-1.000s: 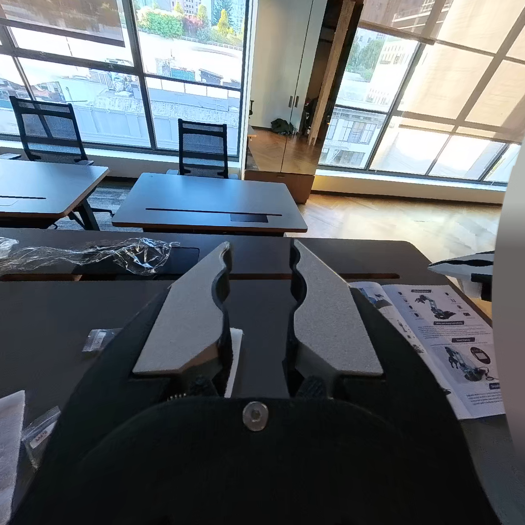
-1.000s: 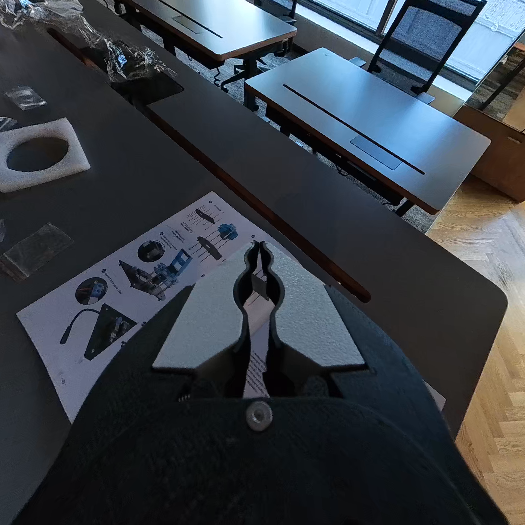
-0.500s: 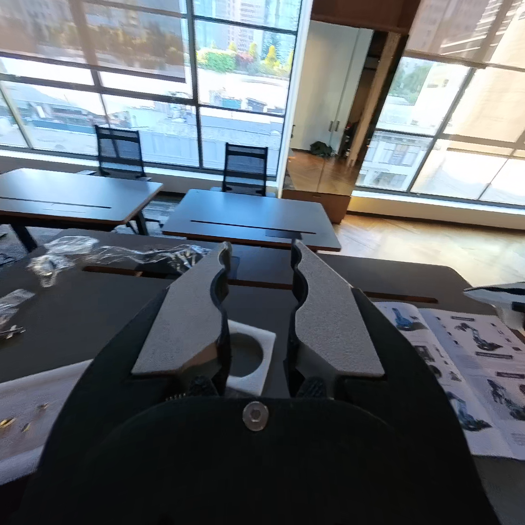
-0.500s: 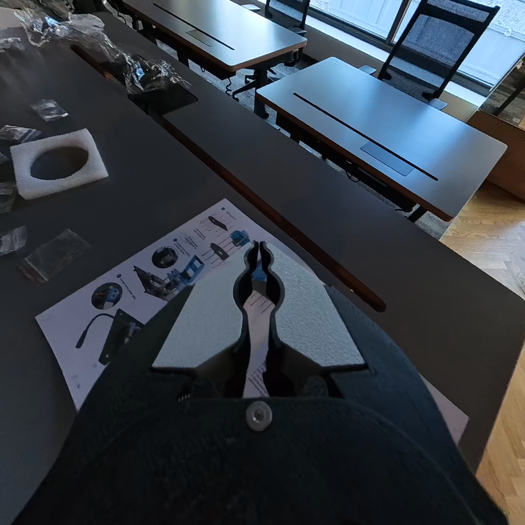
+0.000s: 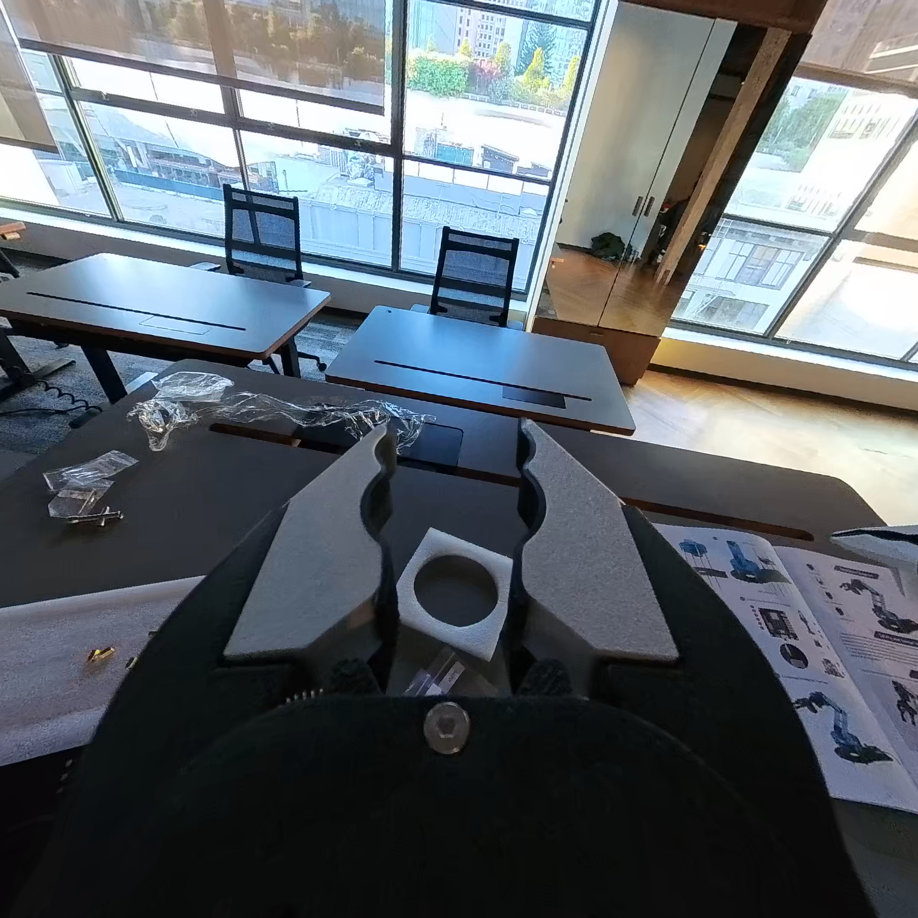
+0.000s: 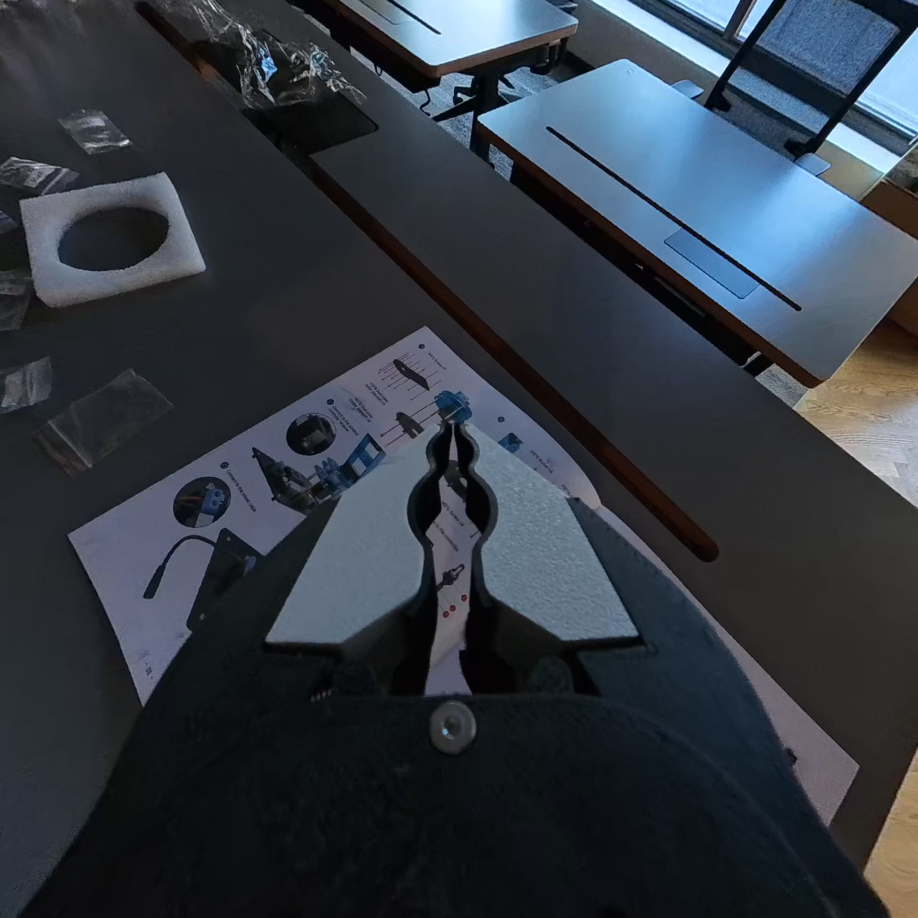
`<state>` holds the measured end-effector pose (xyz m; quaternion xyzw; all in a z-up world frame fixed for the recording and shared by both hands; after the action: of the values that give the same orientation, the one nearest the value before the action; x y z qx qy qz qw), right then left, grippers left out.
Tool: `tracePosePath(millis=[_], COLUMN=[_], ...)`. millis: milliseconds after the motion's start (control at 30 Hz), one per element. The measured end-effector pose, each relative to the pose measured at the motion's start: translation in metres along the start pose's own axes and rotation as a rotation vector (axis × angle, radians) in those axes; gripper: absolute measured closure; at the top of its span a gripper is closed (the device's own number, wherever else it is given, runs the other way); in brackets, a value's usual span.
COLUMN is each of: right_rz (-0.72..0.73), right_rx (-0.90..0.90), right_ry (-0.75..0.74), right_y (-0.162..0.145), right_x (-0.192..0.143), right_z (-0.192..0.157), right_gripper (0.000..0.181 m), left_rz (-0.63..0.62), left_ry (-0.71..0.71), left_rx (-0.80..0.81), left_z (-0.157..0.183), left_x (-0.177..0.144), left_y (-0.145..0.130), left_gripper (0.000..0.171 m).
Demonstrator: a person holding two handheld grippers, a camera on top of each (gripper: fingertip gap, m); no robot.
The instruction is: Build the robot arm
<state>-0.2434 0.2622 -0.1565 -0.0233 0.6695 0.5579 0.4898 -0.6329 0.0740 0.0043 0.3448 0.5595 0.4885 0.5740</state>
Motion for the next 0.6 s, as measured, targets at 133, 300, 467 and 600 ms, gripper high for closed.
tracePosePath(millis=[133,300,467,600], right_rz=[0.015,0.018,-0.014,-0.043], right_rx=[0.003,0.016,0.027,0.049], right_ry=[-0.001,0.0,0.012,-0.034], right_y=[0.0026,0.0028,-0.0015,-0.0041], right_x=[-0.0053,-0.0076,-0.0016,-0.001], right_z=[0.0005,0.0029,0.001,0.0067], right_gripper=[0.181,0.181,0.181,0.179], left_rz=[0.0,0.001,-0.013,-0.028], left_ry=[-0.003,0.0,0.011,0.001], left_rx=[0.005,0.005,0.007,0.009], left_z=[0.002,0.0016,0.0007,0.0029], left_x=[0.0,-0.0006,0.0015,0.0087], left_y=[0.0003,0.0004,-0.0014,-0.0034], left_gripper=[0.125,0.125,0.125,0.125])
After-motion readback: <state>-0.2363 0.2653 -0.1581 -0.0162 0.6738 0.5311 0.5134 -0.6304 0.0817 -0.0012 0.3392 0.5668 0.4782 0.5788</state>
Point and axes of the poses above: each gripper's, where its closed fingertips meet, x out along the fingers, y out of its top, z = x × y across the jaws, the point moved 3 cm from there along -x, back along the fingers, and after that the axes turned 10 degrees about -z, right-handed, at the moved point
